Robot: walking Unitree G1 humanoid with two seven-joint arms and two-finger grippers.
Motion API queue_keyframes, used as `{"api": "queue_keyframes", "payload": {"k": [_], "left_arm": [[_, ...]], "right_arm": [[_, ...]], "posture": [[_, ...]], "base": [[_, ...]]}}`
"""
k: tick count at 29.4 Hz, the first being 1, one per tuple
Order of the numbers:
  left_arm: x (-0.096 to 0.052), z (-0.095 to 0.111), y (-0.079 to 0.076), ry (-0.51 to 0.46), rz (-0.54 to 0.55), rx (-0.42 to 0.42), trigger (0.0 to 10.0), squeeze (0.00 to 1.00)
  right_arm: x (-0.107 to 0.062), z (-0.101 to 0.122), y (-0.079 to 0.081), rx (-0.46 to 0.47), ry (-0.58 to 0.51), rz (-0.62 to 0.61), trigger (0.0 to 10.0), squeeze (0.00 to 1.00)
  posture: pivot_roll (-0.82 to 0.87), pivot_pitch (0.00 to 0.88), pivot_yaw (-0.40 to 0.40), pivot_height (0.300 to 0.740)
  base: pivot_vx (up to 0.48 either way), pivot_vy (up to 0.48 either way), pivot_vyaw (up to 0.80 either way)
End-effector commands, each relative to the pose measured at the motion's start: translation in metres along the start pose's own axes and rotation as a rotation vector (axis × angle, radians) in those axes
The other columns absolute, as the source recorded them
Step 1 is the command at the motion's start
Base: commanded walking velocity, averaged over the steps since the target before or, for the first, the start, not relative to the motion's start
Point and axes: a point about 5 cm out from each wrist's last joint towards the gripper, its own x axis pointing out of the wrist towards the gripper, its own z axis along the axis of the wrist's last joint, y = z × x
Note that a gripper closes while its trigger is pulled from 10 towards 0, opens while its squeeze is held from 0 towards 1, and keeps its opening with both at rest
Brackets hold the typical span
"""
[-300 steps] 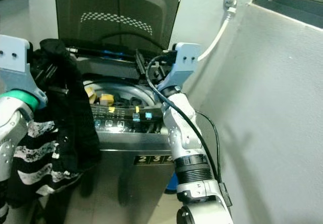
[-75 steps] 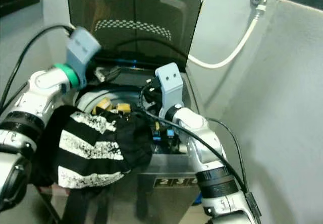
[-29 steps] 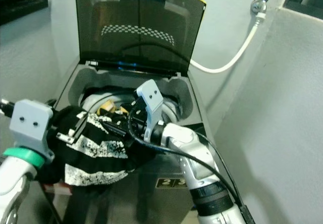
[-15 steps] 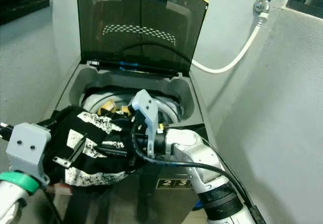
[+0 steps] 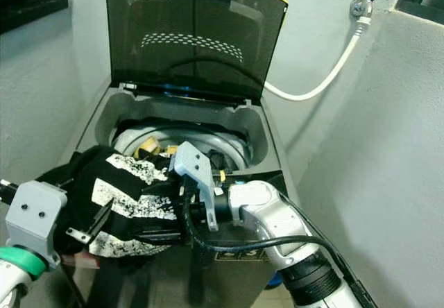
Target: Clothes washing
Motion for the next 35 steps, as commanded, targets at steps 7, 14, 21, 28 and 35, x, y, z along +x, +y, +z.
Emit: {"api": "queue_keyframes", "payload": {"k": [7,14,21,28,35], "left_arm": [[0.002,0.001,-0.001,-0.015,-0.02,-0.009,10.0,0.0],[0.004,0.002,-0.006,-0.023,-0.048,-0.056,10.0,0.0],[0.005,0.001,-0.012,-0.01,-0.065,-0.063,10.0,0.0],[0.008,0.001,-0.012,-0.009,-0.066,-0.064,10.0,0.0],[0.009,0.001,-0.012,-0.01,-0.067,-0.063,10.0,0.0]], "right_arm": [[0.015,-0.01,0.001,-0.143,0.077,-0.056,10.0,0.0],[0.018,-0.008,-0.002,-0.203,0.075,-0.097,3.5,0.0],[0.019,-0.01,-0.002,-0.247,0.084,-0.098,0.0,0.0],[0.019,-0.011,-0.003,-0.262,0.081,-0.1,0.0,0.0],[0.019,-0.01,-0.005,-0.257,0.072,-0.103,0.0,0.0]], "posture": [[0.02,0.013,-0.061,0.74],[0.02,0.014,-0.062,0.74],[0.02,0.014,-0.062,0.74],[0.02,0.013,-0.061,0.74],[0.02,0.013,-0.061,0.74]], "base": [[0.0,0.0,0.0],[0.0,0.0,0.0],[0.0,0.0,0.0],[0.0,0.0,0.0],[0.0,0.0,0.0]]}}
